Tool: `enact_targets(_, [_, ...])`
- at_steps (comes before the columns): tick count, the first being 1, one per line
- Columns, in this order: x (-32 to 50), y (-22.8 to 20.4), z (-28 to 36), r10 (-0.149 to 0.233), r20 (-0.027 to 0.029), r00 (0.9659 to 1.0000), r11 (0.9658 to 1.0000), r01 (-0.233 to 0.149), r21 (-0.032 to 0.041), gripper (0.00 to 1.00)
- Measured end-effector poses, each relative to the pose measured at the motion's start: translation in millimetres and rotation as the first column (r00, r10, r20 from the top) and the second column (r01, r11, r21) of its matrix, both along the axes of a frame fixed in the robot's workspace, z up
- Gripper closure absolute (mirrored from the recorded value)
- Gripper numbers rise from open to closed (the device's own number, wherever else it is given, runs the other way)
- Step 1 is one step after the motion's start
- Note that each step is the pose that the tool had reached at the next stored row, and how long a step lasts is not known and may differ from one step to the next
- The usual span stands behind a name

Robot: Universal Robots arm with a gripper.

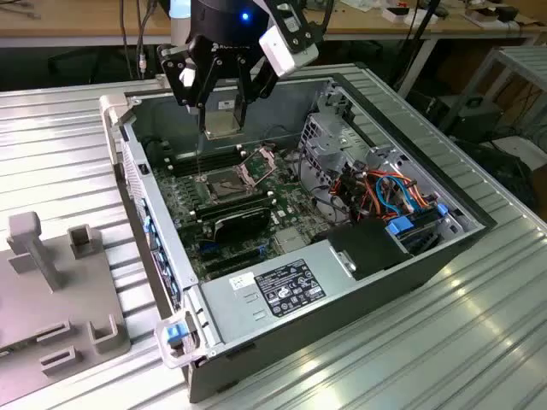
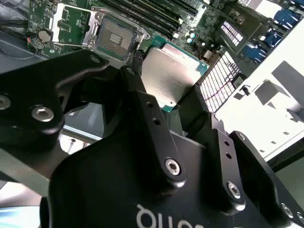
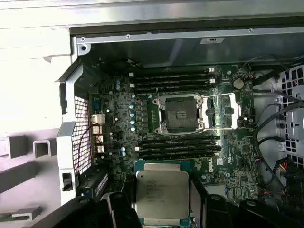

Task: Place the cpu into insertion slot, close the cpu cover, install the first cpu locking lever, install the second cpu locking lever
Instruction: 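Place the cpu into insertion slot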

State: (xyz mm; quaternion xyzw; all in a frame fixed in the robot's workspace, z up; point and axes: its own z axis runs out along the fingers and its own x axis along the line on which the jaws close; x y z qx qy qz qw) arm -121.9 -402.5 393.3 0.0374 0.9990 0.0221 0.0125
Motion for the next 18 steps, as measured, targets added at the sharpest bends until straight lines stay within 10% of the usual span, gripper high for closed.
enact_targets(18, [3.3, -0.3, 0.0, -0.001, 0.0, 1.0, 1.0, 0.001, 0.0, 0.45])
